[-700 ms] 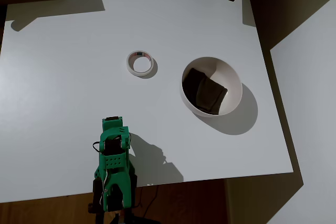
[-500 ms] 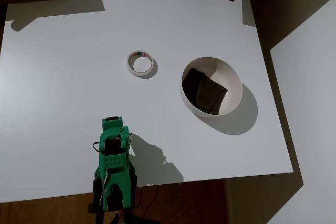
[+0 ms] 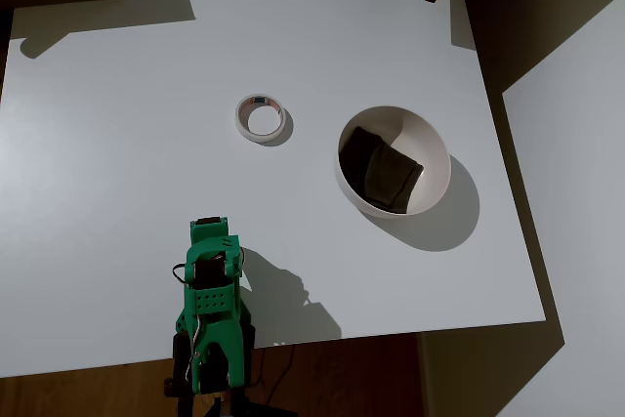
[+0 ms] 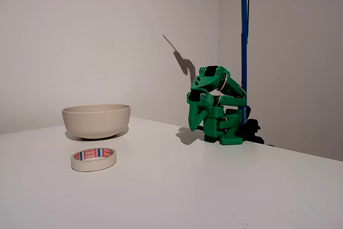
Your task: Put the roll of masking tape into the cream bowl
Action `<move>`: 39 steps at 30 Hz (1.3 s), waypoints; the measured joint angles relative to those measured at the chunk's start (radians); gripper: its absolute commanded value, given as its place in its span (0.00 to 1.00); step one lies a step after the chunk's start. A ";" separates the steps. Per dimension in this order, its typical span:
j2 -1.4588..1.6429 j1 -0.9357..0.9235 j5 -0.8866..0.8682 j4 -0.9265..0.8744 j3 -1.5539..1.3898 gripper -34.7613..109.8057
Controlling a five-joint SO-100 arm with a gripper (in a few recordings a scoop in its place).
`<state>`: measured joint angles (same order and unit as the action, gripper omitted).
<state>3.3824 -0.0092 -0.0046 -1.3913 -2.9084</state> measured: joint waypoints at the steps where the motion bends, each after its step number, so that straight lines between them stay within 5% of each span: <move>1: 0.000 0.000 0.000 0.000 0.000 0.18; 21: 0.000 -0.046 -0.057 0.028 0.020 0.18; 39: -0.193 -0.138 -0.095 0.015 0.336 0.18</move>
<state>3.1891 -0.1473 -0.0997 -1.3760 -2.5725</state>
